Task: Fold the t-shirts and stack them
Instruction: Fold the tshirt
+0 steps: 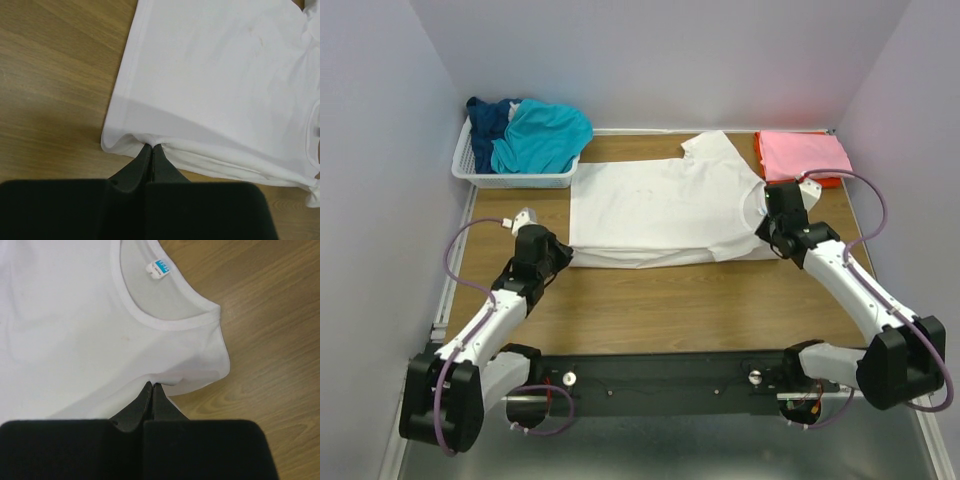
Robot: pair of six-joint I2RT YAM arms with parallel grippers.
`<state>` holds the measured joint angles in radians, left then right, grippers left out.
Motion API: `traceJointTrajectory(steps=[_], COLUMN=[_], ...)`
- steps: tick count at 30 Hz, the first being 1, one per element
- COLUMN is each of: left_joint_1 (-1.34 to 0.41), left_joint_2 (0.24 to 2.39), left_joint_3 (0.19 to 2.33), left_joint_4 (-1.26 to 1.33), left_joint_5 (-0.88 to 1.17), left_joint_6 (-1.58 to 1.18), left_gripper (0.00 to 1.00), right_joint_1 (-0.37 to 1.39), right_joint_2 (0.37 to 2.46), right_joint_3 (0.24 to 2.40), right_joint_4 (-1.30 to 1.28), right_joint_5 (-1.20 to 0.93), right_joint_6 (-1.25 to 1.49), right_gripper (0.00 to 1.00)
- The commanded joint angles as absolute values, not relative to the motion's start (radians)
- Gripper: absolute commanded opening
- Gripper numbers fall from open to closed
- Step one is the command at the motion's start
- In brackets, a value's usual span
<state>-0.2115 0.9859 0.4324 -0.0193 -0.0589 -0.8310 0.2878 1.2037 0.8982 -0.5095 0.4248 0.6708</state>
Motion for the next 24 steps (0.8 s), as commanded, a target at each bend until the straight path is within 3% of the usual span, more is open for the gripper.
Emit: traceJointTrajectory(steps=[1,24], left_joint_1=[-0.212,-0.179], left_joint_2=[1.051,1.273], left_joint_3=[0.482,0.574], left_joint_4=[0.043,0.081], left_joint_5=[-0.11,-0.147], left_joint_6=[-0.801,-0.742], left_gripper=[0.0,0.0], right_joint_1=[0.284,0.284], right_joint_2=[1.261,1.563], right_joint_3=[0.953,1.121], right_joint_4=[-0.46,-0.367], right_joint_5=[0.502,0.54], right_joint_6=[0.649,0.581], right_gripper=[0.01,0.01])
